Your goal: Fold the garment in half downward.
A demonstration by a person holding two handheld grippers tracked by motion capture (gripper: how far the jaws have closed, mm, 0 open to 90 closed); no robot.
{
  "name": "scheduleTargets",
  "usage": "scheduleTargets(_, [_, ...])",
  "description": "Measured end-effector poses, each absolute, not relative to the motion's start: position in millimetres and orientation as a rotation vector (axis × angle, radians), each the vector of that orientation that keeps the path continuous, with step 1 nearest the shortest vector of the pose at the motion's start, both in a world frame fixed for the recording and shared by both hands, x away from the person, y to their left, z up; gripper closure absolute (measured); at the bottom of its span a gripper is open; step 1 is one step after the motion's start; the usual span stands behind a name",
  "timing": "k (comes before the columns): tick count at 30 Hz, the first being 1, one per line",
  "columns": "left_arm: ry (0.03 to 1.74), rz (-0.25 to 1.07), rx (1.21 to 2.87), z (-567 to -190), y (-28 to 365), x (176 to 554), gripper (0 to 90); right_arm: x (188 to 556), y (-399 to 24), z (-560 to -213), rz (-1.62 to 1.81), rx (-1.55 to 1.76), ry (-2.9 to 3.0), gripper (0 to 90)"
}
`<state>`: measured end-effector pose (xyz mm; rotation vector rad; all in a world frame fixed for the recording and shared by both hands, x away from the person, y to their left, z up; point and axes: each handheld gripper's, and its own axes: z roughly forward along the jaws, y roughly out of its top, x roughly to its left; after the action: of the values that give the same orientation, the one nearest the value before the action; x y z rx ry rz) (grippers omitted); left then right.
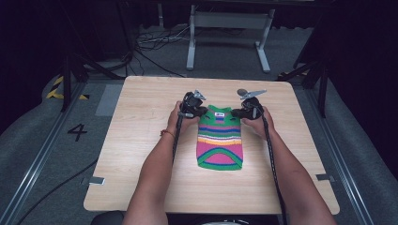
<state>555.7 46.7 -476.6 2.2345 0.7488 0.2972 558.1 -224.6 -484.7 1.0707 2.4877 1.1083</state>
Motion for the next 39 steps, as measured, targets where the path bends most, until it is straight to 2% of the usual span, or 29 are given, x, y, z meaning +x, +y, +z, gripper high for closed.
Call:
scheduleTargets(15, [0.529, 0.398, 2.209, -442.9, 57.9, 495.9, 84.0, 500.9, -235.1, -441.3, 1.334, 0.823, 2.451, 84.2])
scheduleTargets(39, [0.282, 0.385, 2.278, -441.8, 77.2, 413.2, 84.6, 419.8, -242.0, -437.9, 1.347, 0.524, 2.612, 81.9])
